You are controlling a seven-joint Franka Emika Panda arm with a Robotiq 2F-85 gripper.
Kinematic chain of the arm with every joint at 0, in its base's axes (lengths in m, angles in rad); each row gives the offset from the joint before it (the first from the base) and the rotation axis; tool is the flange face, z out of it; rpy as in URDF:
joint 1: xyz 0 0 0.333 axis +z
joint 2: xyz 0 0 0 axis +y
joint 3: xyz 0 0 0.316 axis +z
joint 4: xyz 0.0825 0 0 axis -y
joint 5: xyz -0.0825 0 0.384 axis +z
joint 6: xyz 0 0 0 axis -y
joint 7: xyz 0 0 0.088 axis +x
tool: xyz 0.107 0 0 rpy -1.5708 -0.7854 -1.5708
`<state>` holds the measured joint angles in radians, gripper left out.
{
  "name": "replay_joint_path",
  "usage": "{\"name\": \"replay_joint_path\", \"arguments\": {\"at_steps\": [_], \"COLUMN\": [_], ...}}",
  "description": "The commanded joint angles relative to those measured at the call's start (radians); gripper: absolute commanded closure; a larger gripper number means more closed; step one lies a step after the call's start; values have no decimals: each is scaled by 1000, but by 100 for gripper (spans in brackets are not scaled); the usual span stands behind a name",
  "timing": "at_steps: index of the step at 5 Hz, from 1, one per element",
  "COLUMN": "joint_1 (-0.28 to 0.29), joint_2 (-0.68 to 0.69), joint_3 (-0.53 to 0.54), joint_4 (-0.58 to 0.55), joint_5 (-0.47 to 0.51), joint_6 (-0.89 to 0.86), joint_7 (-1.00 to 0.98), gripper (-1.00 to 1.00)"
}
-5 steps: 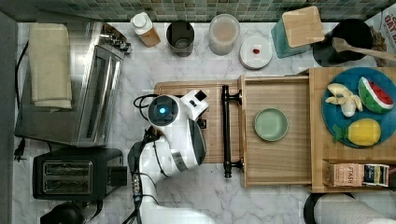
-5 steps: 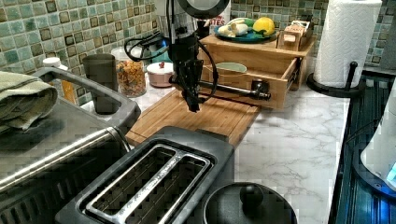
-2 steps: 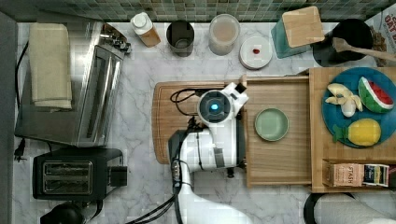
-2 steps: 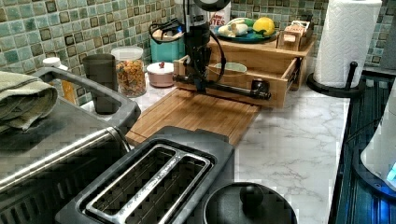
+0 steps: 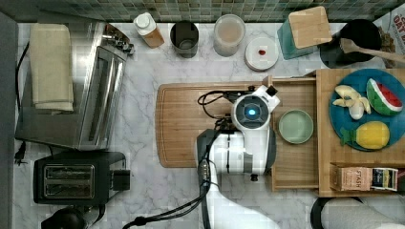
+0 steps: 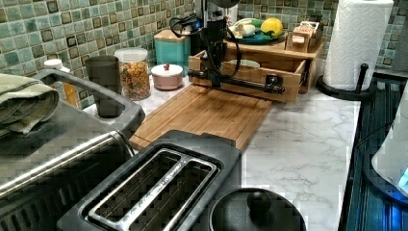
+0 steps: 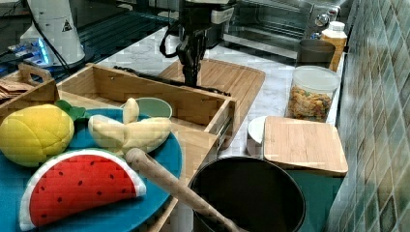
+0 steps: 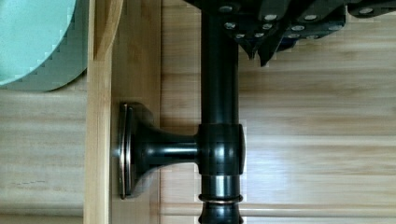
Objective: Close the drawer.
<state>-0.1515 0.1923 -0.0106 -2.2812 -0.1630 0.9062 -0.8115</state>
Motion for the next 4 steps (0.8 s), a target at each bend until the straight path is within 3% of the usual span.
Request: {"name": "replay_joint_path", "arguments": {"at_steps": [1, 2, 3, 4], "joint_1": [-226, -289, -315, -318], "joint_2": [75, 142, 179, 152], "joint_3": [-133, -138, -159, -166], "joint_4": [180, 293, 364, 346], "joint_5": [43, 59, 68, 59], "joint_6": [-48, -75, -66, -52], "joint_7": [-282, -429, -499, -471], "gripper": [100, 100, 100, 100]}}
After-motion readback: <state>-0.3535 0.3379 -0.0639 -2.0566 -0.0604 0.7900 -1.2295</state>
